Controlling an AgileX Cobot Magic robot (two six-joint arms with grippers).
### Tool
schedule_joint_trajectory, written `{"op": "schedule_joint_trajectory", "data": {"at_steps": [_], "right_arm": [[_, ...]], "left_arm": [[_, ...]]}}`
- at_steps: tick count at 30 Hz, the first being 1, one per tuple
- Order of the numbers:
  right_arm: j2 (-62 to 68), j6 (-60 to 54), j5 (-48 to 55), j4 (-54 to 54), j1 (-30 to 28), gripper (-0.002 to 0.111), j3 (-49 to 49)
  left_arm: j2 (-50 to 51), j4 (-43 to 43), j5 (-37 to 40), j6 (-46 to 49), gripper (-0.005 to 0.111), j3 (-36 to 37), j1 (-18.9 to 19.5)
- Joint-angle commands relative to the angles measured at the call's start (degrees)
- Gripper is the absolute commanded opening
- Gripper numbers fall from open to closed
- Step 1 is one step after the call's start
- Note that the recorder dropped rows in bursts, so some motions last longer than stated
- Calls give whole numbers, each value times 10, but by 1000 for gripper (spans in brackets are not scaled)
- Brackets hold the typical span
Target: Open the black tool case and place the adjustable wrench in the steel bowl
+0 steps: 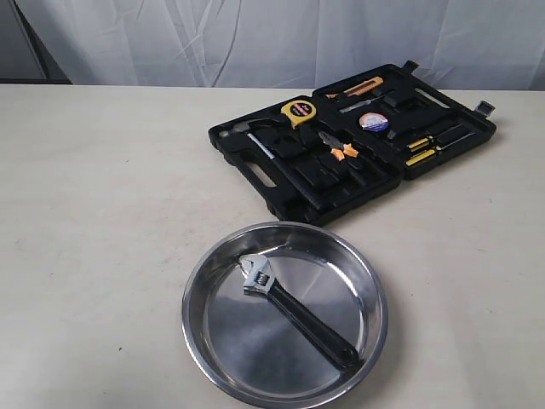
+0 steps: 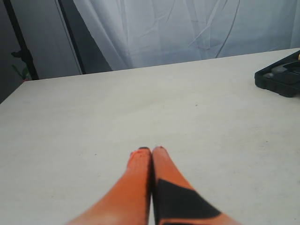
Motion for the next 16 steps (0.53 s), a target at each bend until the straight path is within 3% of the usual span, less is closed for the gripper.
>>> {"op": "schedule_joint_trajectory", "data": {"at_steps": [1,16], "right_arm": [[-4,-2,-7,-2,-2,0,3],[-4,-2,-4,-2,-2,0,3]], "left_arm": [[-2,3,-5,-2,0,-1,-5],[-2,3,-5,-2,0,-1,-5]]}}
